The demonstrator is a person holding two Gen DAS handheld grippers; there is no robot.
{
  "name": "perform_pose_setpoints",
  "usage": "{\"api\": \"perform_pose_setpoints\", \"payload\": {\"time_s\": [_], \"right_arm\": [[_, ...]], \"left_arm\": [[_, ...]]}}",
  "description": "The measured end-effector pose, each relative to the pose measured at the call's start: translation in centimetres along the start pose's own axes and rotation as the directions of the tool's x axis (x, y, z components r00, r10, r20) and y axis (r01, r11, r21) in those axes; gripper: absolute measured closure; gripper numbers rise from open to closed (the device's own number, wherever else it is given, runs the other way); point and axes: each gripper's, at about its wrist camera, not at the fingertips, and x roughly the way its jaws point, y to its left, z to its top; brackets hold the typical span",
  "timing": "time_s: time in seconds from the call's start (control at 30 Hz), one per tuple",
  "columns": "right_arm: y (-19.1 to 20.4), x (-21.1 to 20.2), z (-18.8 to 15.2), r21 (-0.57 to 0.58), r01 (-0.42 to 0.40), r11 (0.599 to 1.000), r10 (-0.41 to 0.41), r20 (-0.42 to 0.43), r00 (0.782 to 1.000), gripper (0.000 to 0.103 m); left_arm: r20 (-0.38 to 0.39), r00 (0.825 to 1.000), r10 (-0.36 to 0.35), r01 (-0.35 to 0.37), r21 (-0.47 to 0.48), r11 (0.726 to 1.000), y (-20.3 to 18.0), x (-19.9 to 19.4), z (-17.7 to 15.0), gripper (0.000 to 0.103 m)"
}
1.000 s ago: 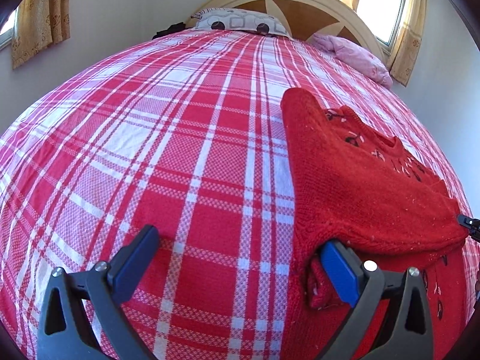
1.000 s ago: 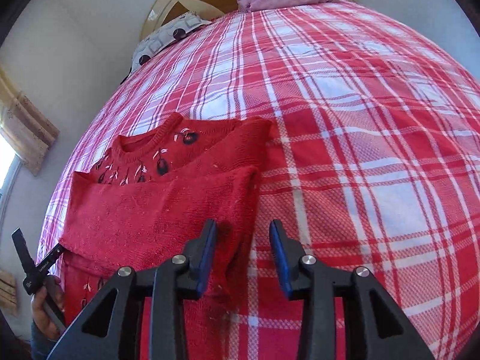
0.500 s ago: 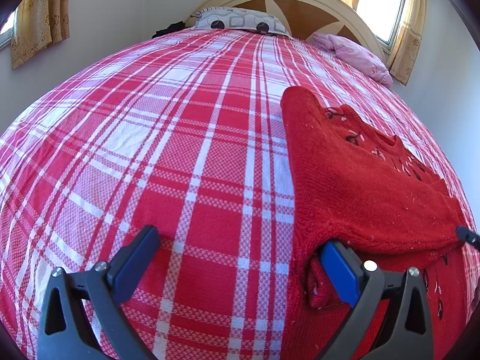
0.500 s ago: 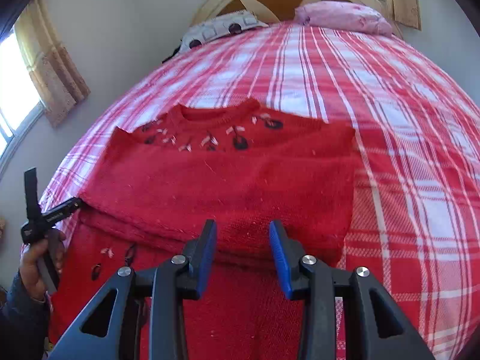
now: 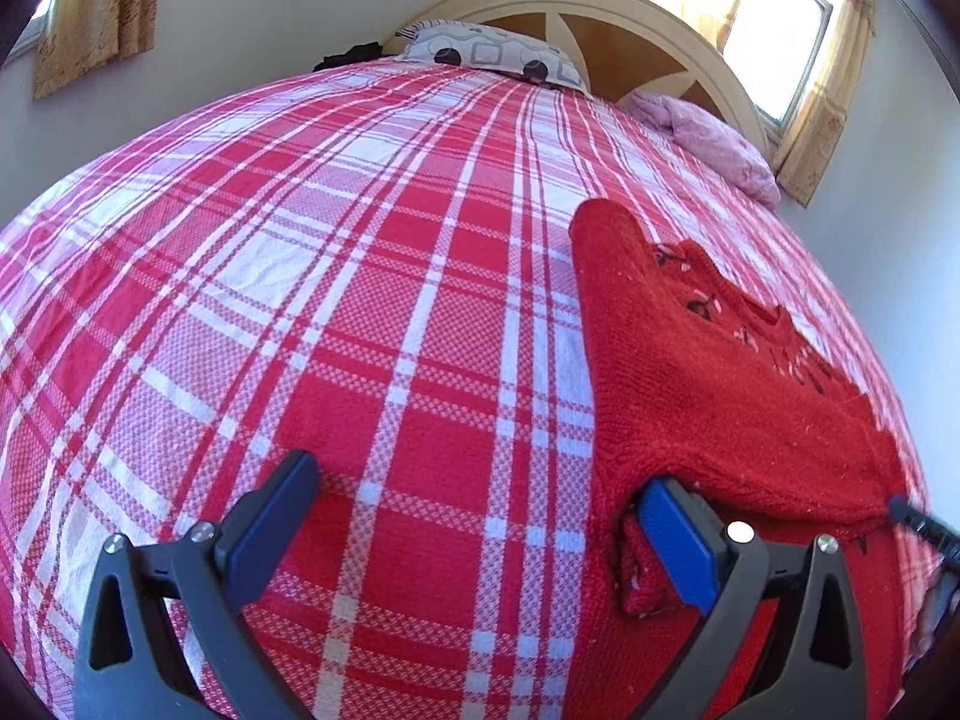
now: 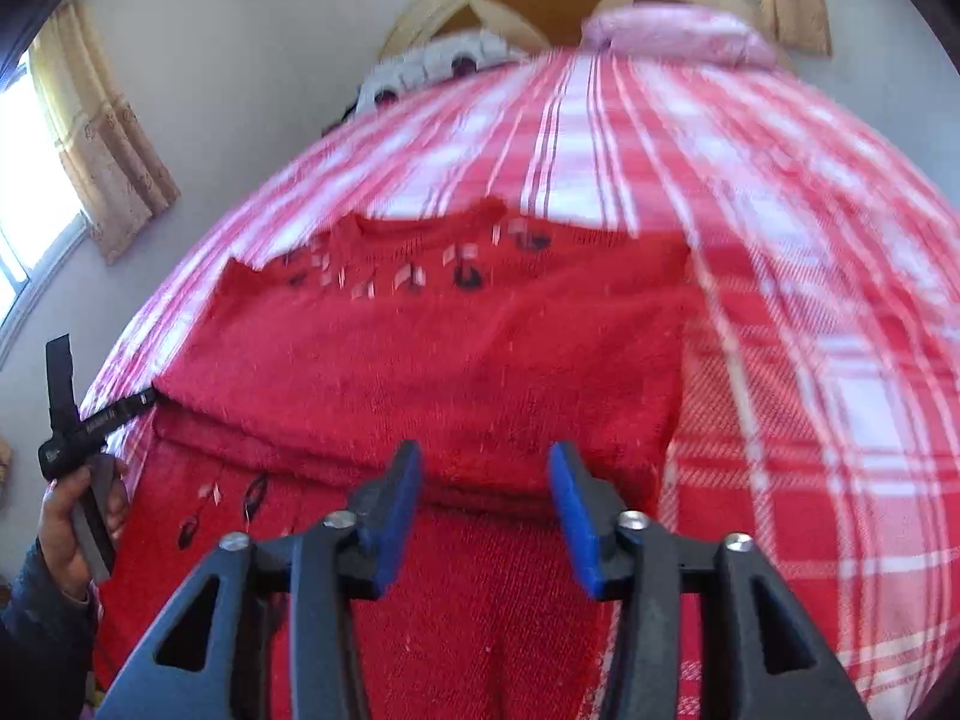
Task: Fold small clothes
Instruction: 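Move both grippers to the sweater hem and close on it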
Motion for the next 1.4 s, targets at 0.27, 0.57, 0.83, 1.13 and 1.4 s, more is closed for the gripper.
{"api": "perform_pose_setpoints", "payload": {"time_s": [0.27,0.57,0.83,1.13,1.4], "right_arm": [[-0.2,1.2,-0.5,-0.040,0.017,0.999,-0.017,0.000,1.000,0.055],[0.5,-1.6,-2.1,-0.046,0.009,0.999,-0.013,-0.075,0.997,0.046],[0.5,-3.1,-4.8,-0.058,0.081,0.995,-0.084,-0.064,0.994,0.046],[0.7,-7.8,-9.7,0.016,0.016,1.000,-0.015,-0.097,0.995,0.046],[1.7,-11.1,-14.8,0.023,0.038,0.999,-0.036,-0.084,0.996,0.052]], "left_arm": [[-0.022,1.000,-0.007,0.007,-0.001,1.000,0.2,0.0,-0.1,0.000],[-0.078,0.996,0.030,-0.018,0.151,0.988,-0.8,-2.3,-2.1,0.000],[-0.105,0.993,0.052,-0.027,0.230,0.973,-1.9,-5.3,-6.2,0.000],[-0.115,0.993,-0.020,0.048,0.249,0.967,-1.3,-10.1,-10.7,0.000],[-0.099,0.995,-0.024,0.051,0.288,0.956,-0.9,-12.2,-13.4,0.000]]}}
